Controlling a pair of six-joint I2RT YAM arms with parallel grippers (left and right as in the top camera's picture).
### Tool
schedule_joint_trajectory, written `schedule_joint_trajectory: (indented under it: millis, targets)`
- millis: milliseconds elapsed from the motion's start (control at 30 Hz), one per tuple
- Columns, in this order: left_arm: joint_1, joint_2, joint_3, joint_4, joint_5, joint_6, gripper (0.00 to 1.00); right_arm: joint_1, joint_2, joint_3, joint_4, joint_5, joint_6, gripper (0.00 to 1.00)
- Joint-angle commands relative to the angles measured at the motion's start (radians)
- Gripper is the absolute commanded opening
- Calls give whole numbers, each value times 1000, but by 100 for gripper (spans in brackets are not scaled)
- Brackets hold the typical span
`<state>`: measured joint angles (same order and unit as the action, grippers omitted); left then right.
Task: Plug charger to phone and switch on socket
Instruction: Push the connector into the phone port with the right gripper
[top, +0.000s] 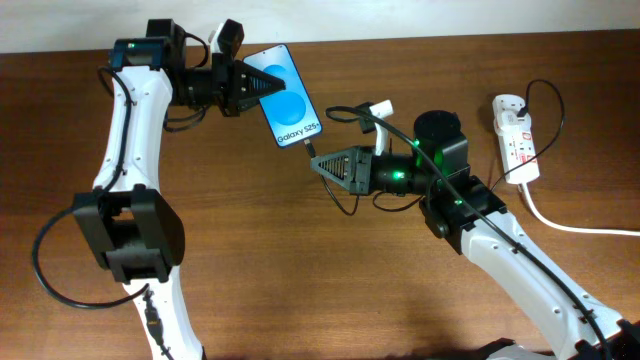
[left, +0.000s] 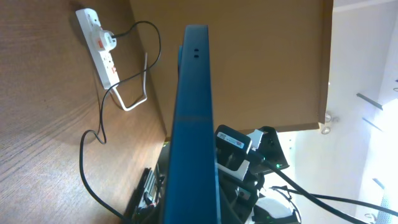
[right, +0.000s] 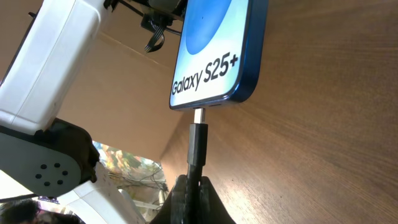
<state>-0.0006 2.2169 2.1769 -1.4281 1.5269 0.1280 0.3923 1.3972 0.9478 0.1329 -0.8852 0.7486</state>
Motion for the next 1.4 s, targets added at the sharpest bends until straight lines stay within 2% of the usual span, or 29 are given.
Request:
schedule_joint_trajectory:
  millis: [0,1100,1367]
  targets:
    - [3,-9,9,-2,47,-4,0,-2,3,0,6,-21,-6,4]
    - [-71,-8,9,-2,45,-29,0,-2,17,0,47,81,-7,4]
    - [-93,-8,9,-2,37,-22,0,-53,17,0,59,85,-6,4]
